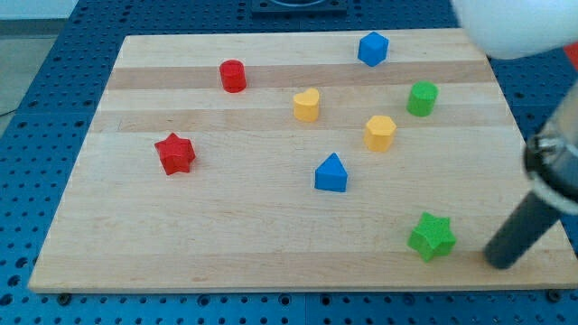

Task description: Push the green star to the left side of the board

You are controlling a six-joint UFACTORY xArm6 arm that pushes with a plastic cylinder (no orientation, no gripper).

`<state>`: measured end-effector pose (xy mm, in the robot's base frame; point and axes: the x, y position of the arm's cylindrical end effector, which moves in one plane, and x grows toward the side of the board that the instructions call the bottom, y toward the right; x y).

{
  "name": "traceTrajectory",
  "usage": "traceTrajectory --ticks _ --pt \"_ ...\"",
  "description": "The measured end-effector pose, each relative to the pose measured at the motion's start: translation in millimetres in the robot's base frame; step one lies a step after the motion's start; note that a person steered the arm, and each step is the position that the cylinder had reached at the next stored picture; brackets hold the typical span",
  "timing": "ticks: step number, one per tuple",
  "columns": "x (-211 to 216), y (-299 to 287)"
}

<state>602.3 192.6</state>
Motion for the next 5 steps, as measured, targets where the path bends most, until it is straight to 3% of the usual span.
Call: traceTrajectory --ticks 1,2,3,4,5 --pt "-1 -61" --pt "2 -53" --pt "-11 2" --pt "-44 -2" --pt "-46 -60"
